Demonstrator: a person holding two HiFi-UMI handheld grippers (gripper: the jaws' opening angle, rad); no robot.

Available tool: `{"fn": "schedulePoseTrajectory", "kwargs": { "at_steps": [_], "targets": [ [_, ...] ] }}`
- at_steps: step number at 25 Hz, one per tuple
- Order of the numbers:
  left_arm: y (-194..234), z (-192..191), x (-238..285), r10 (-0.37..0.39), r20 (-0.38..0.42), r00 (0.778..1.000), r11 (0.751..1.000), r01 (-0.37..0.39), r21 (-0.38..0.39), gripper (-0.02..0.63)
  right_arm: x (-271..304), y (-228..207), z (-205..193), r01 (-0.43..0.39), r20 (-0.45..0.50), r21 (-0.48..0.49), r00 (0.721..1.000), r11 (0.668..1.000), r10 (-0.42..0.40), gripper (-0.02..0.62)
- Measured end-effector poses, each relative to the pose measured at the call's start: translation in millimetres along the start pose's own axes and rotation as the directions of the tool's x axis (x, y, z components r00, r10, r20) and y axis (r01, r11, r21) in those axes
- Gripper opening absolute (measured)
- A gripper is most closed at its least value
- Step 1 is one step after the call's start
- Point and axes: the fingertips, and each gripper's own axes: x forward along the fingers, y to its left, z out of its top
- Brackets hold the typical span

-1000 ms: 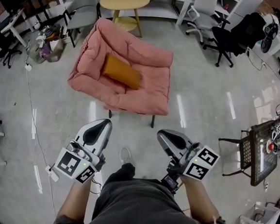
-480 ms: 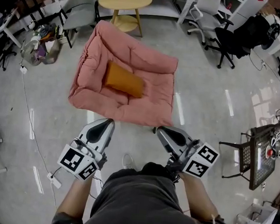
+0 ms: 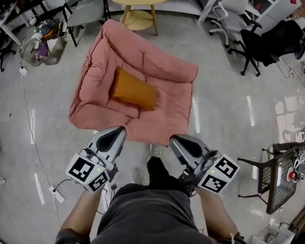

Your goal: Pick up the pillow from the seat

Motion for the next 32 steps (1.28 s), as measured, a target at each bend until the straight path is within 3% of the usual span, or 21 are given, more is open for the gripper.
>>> {"fn": "schedulePoseTrajectory", "kwargs": {
  "at_steps": [9, 11, 18, 21, 23, 24, 27, 28, 30, 32],
  "targets": [
    [82.4, -62.6, 103.8, 0.12, -0.076, 0.99, 0.982, -0.13, -0.139, 0.018, 55.3, -99.6, 8.5, -0.097, -0.099, 0.045, 0.99, 0.994, 0.101, 0.017],
    [103.5, -85.5, 126.0, 0.161, -0.11, 0.981, 0.963, -0.18, -0.198, 0.077, 65.7, -124.5, 8.2, -0.118, -0.123, 0.074, 0.984, 0.99, 0.126, 0.017],
    [183.4, -175.8, 185.4, 0.294, -0.161, 0.942, 0.869, -0.334, -0.365, 0.15, 105.4, -206.4, -11.8, -0.155, -0.212, 0.154, 0.959, 0.976, 0.186, 0.017],
    [211.5, -221.1, 206.2, 0.325, -0.216, 0.921, 0.808, -0.389, -0.442, 0.221, 119.0, -231.3, -23.2, -0.168, -0.241, 0.177, 0.948, 0.97, 0.208, 0.017],
    [228.1, -251.6, 217.5, 0.348, -0.252, 0.903, 0.747, -0.43, -0.508, 0.269, 128.1, -245.7, -32.3, -0.174, -0.262, 0.192, 0.939, 0.966, 0.221, 0.017],
    [236.9, -267.3, 221.8, 0.367, -0.271, 0.89, 0.704, -0.456, -0.544, 0.295, 132.5, -252.1, -36.8, -0.176, -0.27, 0.2, 0.936, 0.964, 0.227, 0.017],
    [264.3, -313.4, 227.7, 0.44, -0.321, 0.839, 0.545, -0.534, -0.646, 0.367, 143.2, -267.4, -51.6, -0.179, -0.282, 0.231, 0.928, 0.956, 0.242, 0.017],
    [272.6, -326.7, 229.1, 0.46, -0.332, 0.823, 0.505, -0.55, -0.665, 0.39, 145.6, -271.9, -57.4, -0.177, -0.285, 0.244, 0.927, 0.954, 0.245, 0.017],
    [287.1, -348.2, 234.3, 0.486, -0.342, 0.805, 0.461, -0.568, -0.682, 0.426, 148.9, -280.7, -68.6, -0.17, -0.295, 0.264, 0.923, 0.949, 0.247, 0.017],
    [299.8, -363.0, 243.0, 0.493, -0.338, 0.802, 0.452, -0.568, -0.688, 0.453, 150.6, -290.5, -79.1, -0.158, -0.308, 0.277, 0.92, 0.948, 0.243, 0.017]
  ]
}}
